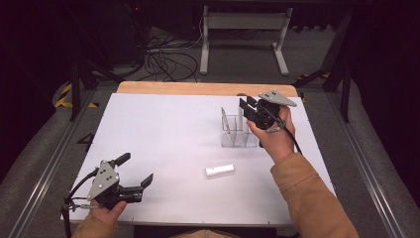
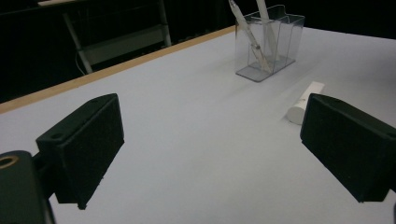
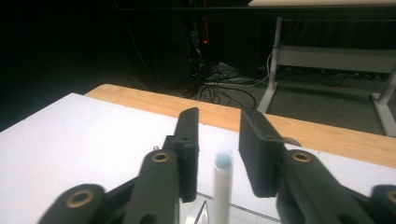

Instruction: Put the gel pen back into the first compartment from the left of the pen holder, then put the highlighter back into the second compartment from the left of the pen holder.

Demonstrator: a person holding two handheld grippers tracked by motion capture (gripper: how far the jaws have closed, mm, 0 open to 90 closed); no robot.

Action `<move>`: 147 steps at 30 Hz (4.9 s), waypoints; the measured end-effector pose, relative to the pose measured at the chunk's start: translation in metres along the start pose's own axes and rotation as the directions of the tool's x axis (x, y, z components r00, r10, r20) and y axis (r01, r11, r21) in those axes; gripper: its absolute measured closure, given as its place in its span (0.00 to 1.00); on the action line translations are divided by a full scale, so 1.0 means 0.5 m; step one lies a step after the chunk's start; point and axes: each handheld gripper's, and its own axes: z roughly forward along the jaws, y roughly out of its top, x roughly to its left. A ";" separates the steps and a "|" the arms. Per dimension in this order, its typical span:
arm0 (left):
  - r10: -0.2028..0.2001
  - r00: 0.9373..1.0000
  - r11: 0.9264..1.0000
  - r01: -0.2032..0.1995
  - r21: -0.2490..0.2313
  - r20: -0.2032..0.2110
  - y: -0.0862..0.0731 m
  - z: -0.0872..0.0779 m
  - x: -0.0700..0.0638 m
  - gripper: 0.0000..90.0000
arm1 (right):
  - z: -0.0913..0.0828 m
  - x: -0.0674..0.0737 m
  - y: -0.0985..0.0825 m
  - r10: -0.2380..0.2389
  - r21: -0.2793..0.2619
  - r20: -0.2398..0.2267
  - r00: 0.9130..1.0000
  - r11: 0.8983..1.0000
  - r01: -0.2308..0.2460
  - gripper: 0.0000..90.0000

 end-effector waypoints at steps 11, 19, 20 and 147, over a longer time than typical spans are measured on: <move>-0.001 1.000 1.000 0.001 0.000 -0.002 0.001 0.000 0.000 0.07 | -0.025 0.003 0.007 -0.080 -0.002 -0.062 0.995 0.997 0.080 0.56; 0.000 1.000 1.000 0.000 -0.001 -0.002 0.001 0.000 -0.001 0.07 | -0.043 0.012 0.010 -0.088 0.011 -0.084 0.993 0.996 0.090 0.53; 0.000 1.000 1.000 0.000 -0.001 -0.002 0.001 0.000 -0.001 0.07 | -0.045 0.013 0.009 -0.091 0.014 -0.091 0.992 0.996 0.092 0.52; -0.008 1.000 1.000 0.009 0.005 -0.014 -0.005 -0.009 0.001 0.08 | 0.044 0.151 -0.130 -0.345 0.241 -0.819 0.458 0.518 0.821 0.43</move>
